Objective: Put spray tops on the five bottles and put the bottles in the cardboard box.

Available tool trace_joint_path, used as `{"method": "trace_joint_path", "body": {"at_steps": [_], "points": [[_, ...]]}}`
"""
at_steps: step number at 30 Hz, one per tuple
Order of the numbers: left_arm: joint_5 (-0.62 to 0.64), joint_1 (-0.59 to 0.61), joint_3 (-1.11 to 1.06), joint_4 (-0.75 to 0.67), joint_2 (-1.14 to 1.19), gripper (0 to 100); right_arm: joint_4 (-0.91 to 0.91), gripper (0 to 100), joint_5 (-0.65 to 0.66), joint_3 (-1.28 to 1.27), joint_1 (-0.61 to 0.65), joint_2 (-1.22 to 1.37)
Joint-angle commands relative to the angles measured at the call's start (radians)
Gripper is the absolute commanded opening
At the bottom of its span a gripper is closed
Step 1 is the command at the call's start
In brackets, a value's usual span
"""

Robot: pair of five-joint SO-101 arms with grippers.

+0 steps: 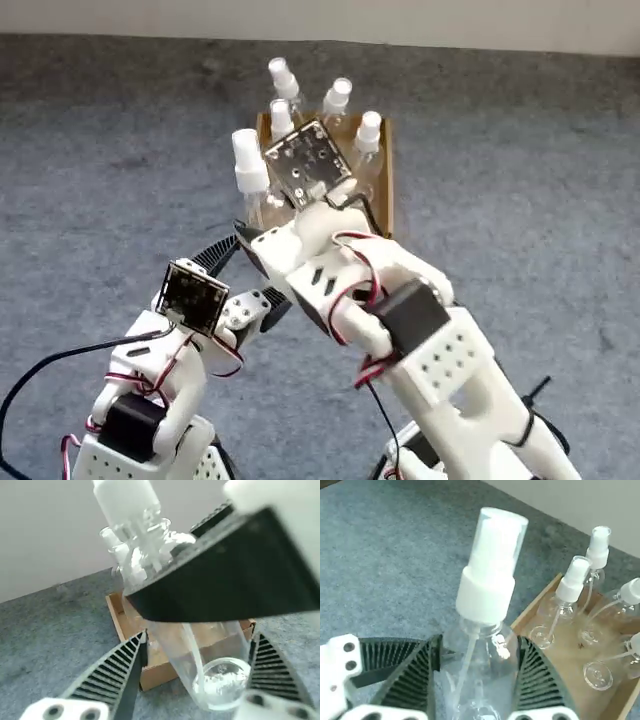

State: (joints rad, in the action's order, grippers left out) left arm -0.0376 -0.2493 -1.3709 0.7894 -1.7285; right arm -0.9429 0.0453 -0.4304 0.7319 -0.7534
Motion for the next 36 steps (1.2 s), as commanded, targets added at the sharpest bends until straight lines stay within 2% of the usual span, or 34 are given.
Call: {"method": "trace_joint_path", "body": {"at_steps": [1,8,15,18,23,28,34,36], "points": [[-0.011,0.022,0.004,-0.021,0.012,25,-0.018,0.3,0.025,0.065,-0.012,-0.077],[-0.011,0.022,0.001,-0.026,0.012,25,-0.039,0.3,0.026,0.067,-0.105,-0.097],[-0.011,0.024,-0.002,-0.026,0.008,25,-0.064,0.3,0.066,0.067,-0.127,-0.088],[-0.006,0.077,-0.002,-0.021,0.001,23,0.053,0.3,0.068,0.042,-0.163,-0.082],[-0.005,0.24,-0.001,-0.028,0.001,10,0.366,0.3,0.069,-0.044,-0.225,0.051],[-0.006,0.251,-0.038,-0.083,0.001,4,0.624,0.3,0.068,-0.102,-0.275,0.226],[-0.009,0.251,-0.062,-0.13,0.001,3,0.708,0.3,0.069,-0.231,-0.286,0.259],[-0.009,0.251,-0.061,-0.13,0.001,3,0.786,0.3,0.069,-0.309,-0.285,0.245]]}}
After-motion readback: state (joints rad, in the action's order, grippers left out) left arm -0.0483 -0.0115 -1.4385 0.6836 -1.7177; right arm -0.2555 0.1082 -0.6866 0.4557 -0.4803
